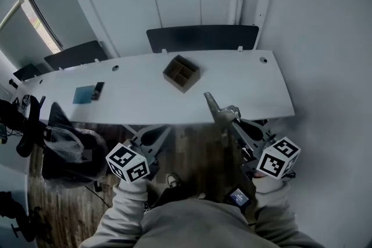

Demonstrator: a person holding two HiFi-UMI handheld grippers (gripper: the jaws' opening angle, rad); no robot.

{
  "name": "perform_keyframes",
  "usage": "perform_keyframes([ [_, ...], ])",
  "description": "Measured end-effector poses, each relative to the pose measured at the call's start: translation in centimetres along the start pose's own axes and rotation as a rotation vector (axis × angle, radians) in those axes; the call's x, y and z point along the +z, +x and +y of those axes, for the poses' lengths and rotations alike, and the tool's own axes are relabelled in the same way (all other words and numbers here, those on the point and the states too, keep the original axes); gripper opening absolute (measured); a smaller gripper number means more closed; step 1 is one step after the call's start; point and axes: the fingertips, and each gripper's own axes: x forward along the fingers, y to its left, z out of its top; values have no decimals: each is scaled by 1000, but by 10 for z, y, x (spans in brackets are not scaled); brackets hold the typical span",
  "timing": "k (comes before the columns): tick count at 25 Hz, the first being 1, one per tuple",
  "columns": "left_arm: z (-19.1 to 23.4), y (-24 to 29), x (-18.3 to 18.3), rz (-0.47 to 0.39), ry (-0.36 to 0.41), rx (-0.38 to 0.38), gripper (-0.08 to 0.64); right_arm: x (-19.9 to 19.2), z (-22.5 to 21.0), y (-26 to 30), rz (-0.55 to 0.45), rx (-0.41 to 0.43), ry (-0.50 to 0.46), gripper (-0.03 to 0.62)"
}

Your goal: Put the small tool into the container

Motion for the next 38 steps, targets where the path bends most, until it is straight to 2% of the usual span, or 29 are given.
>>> perform_keyframes([
  [5, 9, 16, -4, -14, -33, -25, 0, 1, -13, 6, -5, -10, 0, 41],
  [7, 7, 32, -12, 4, -9, -59, 2, -1, -22, 12, 10, -9, -5, 41],
  [11, 20, 53, -14, 19, 85, -111, 2, -4, -39, 32, 31, -16, -27, 41],
  [15, 52, 71, -18, 3, 79, -145, 2, -9, -60, 61, 37, -9, -38, 41],
  [17, 65, 77, -16, 10, 82, -171, 2, -10, -68, 77, 53, -6, -13, 41],
  [21, 113, 82, 3, -13, 47, -166, 2, -2, -85, 118, 93, -9, 2, 41],
  [24, 161, 87, 2, -5, 9, -132, 2, 2, -104, 152, 98, -30, 18, 41],
  [28, 206, 97, 8, -7, -31, -134, 1, 12, -122, 192, 120, -53, 26, 41],
  [32, 257, 114, 28, -15, -32, -145, 2, 36, -136, 240, 119, -66, 15, 41],
  [38, 336, 142, 56, -7, 10, -154, 2, 57, -158, 311, 101, -95, -1, 41],
])
